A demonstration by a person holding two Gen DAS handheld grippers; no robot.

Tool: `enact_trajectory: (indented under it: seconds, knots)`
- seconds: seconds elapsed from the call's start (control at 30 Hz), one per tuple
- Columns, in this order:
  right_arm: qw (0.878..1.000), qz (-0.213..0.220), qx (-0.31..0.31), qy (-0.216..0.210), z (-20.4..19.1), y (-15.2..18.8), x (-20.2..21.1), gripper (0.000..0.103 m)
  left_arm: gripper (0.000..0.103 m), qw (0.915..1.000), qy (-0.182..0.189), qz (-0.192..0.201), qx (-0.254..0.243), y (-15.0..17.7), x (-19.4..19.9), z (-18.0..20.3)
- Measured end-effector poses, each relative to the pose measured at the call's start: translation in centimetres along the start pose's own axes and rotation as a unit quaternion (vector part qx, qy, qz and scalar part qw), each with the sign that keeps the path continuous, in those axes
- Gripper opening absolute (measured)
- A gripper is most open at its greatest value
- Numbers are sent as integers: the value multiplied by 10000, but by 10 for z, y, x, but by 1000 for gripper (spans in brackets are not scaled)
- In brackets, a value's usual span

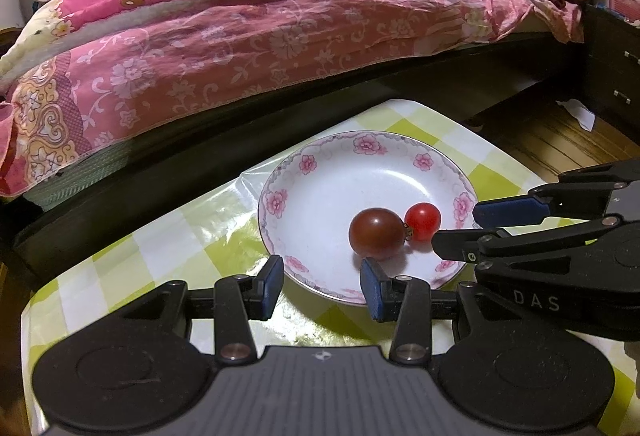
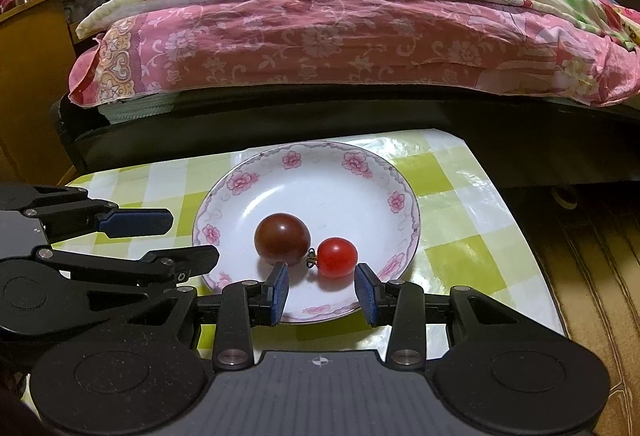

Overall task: Organize fruits
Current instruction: 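Withdraw both tools from the plate back toward the remaining fruits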

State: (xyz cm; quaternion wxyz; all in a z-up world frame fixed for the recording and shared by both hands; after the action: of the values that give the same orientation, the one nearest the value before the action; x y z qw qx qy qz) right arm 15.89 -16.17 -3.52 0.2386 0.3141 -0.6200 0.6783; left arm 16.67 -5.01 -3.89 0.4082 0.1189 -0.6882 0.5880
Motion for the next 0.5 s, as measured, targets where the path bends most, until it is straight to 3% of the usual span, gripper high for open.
enact_trajectory:
  seconds: [0.5]
  knots:
    - [9999, -19, 125, -96, -11, 10, 17, 35, 49, 10000, 35, -29, -57, 16, 20, 4]
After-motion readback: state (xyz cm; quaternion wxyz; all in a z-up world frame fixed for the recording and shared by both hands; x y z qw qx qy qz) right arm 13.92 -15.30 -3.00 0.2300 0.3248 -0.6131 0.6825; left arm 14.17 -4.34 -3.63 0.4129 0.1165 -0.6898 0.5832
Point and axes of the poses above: each gripper's, at about its wrist camera, not at the fingertips, and x roughly against the way its jaws point, z to its right, y to its underside, the point moved 6 cm from there along -x, roughly the way its jaws point, and after that the axes turned 7 degrees about y, right-handed, at the moved point
